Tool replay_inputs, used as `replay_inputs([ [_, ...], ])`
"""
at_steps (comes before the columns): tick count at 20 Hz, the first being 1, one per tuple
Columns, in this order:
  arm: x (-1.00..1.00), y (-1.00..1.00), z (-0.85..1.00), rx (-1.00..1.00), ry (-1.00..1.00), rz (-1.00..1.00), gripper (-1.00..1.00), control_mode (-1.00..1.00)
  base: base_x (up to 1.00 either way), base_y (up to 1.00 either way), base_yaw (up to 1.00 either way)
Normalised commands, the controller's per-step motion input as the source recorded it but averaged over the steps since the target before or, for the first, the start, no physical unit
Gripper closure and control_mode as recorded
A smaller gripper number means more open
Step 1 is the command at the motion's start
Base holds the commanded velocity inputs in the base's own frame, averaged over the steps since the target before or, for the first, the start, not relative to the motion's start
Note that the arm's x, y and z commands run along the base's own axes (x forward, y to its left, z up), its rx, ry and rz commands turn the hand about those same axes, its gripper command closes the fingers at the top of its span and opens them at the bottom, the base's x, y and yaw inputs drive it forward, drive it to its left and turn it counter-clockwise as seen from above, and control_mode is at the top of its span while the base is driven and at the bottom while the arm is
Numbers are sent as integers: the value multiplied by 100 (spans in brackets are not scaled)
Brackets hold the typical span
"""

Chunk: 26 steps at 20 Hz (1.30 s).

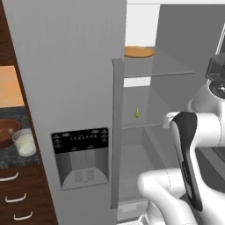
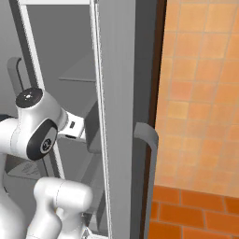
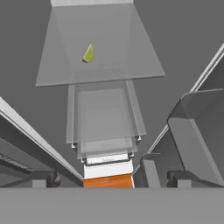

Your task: Grab a lemon wedge from the fridge and one ice cube from the ice bowl, and put them in the glass of lemonade.

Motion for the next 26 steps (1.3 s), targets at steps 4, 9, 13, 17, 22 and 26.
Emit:
replay_inputs([
  [4, 0, 0, 0, 0, 0, 0, -100, -100, 7, 0, 0],
  [9, 7, 12, 13, 1, -9, 7, -100, -100, 0, 0, 0],
  [13, 39, 29, 19, 0, 0, 4, -100, -100, 0, 0, 0],
  [17, 83, 25, 0, 0, 0, 0, -100, -100, 0, 0, 0],
  [22, 53, 0, -28, 0, 0, 0, -100, -100, 0, 0, 0],
  [26, 39, 13, -95, 0, 0, 1, -100, -100, 0, 0, 0],
])
